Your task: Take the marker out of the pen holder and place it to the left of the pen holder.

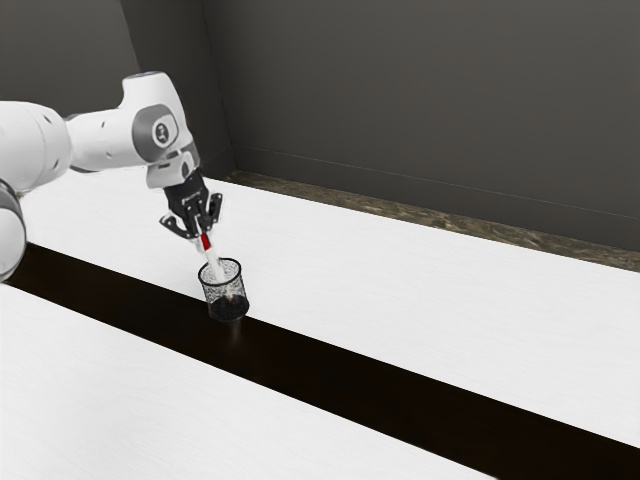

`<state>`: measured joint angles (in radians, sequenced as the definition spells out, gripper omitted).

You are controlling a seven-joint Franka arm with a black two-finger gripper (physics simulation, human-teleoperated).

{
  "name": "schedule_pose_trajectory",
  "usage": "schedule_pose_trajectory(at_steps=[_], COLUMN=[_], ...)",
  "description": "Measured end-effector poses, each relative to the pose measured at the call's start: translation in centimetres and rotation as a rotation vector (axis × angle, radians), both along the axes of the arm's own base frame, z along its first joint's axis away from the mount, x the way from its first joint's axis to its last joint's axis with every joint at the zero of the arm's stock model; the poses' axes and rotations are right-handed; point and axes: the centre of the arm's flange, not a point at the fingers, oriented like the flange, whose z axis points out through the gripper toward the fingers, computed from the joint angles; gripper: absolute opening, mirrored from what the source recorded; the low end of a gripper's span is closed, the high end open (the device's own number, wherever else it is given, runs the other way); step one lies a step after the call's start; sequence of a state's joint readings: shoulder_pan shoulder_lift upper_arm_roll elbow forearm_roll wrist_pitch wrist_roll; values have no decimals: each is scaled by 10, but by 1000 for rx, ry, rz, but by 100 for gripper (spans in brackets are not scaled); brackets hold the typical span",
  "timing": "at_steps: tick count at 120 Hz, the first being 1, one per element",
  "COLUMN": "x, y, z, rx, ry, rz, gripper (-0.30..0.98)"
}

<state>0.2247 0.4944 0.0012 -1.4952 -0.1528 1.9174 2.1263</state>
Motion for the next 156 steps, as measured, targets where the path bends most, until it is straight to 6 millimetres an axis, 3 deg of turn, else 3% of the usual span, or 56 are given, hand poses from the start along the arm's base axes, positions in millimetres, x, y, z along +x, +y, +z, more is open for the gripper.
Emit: schedule_pose_trajectory(at_steps=[19,26,33,41,51,61,71,87,123,156], x=[-35,-48,-61,-71,-82,-87,-87,-86,-78,-80], y=[7,28,61,101,151,176,183,186,177,182], z=[99,124,130,114,69,37,19,11,-54,-79], rx=[27,36,40,22,-53,-167,-293,-408,-585,-662], ry=[-121,-152,-157,-133,-89,-91,-125,-181,-206,-258], rz=[21,55,108,174,263,322,344,325,246,199], gripper=[-9,-9,-10,-10,-10,-10,-10,-9,-8,-8])
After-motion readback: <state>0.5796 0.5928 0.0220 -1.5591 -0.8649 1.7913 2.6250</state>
